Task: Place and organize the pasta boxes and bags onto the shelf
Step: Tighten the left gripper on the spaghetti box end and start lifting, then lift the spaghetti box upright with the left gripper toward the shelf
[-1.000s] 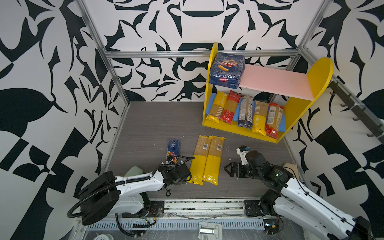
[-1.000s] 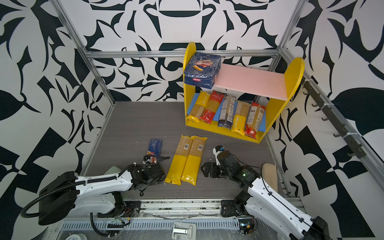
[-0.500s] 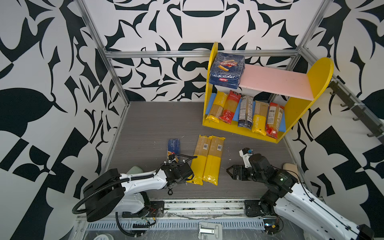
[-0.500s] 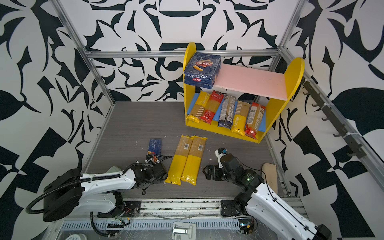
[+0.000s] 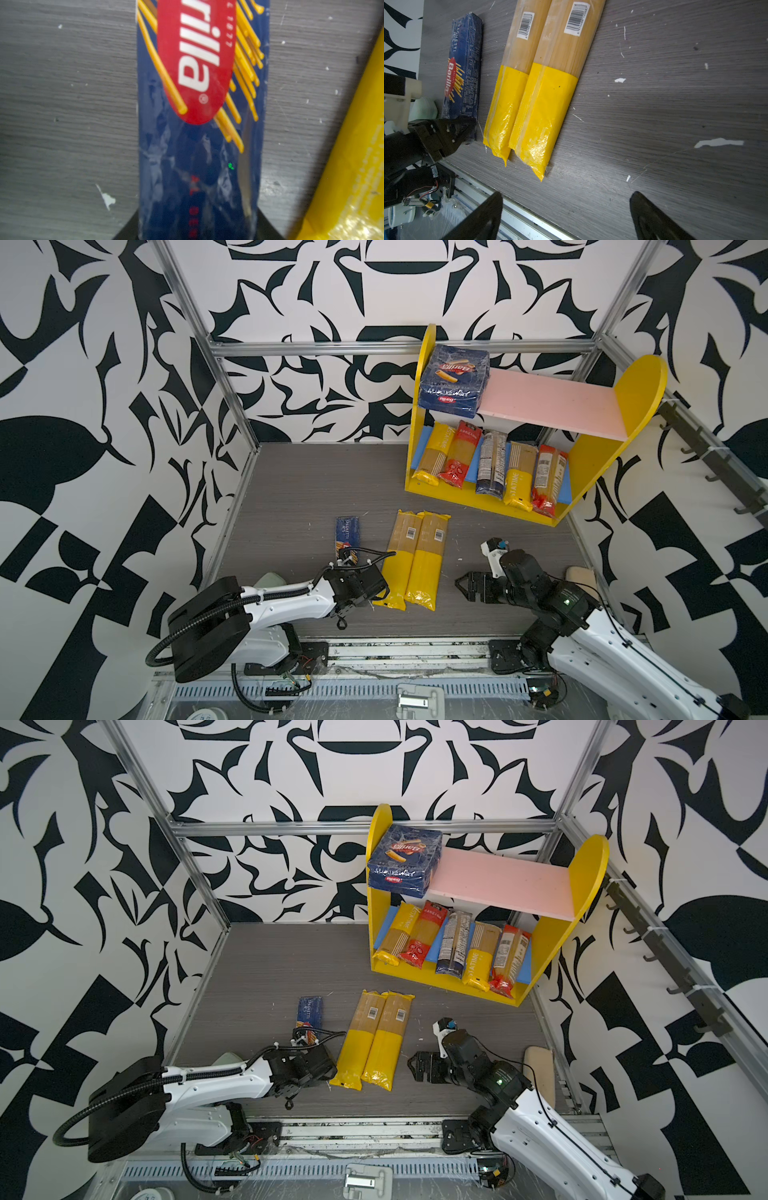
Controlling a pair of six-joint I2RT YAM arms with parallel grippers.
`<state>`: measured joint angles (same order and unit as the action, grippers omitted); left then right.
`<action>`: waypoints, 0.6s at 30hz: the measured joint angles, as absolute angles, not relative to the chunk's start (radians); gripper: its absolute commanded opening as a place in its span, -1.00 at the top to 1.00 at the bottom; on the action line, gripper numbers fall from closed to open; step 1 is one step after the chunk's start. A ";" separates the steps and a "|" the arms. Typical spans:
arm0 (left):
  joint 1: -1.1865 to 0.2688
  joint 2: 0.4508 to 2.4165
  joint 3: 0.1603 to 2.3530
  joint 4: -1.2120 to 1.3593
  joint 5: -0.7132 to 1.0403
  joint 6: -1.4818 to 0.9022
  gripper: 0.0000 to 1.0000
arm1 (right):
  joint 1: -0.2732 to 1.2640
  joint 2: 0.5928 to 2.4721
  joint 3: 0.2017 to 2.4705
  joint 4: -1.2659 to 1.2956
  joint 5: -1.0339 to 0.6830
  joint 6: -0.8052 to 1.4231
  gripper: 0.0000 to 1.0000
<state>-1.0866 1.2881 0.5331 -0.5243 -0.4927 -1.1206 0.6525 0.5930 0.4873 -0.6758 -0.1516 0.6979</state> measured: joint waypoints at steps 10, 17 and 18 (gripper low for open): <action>-1.090 1.153 0.535 -0.642 -0.445 -1.099 0.67 | 0.653 0.581 0.488 -0.685 -0.152 0.701 -0.95; -1.090 1.087 0.612 -0.776 -0.466 -1.059 0.74 | 0.653 0.587 0.489 -0.684 -0.152 0.701 -0.95; -1.090 1.081 0.629 -0.788 -0.472 -1.048 0.74 | 0.653 0.591 0.489 -0.684 -0.152 0.701 -0.95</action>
<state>-1.0897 1.0809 0.6292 -0.7879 -0.4725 -1.0477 0.6525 0.5907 0.4892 -0.6838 -0.1520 0.7006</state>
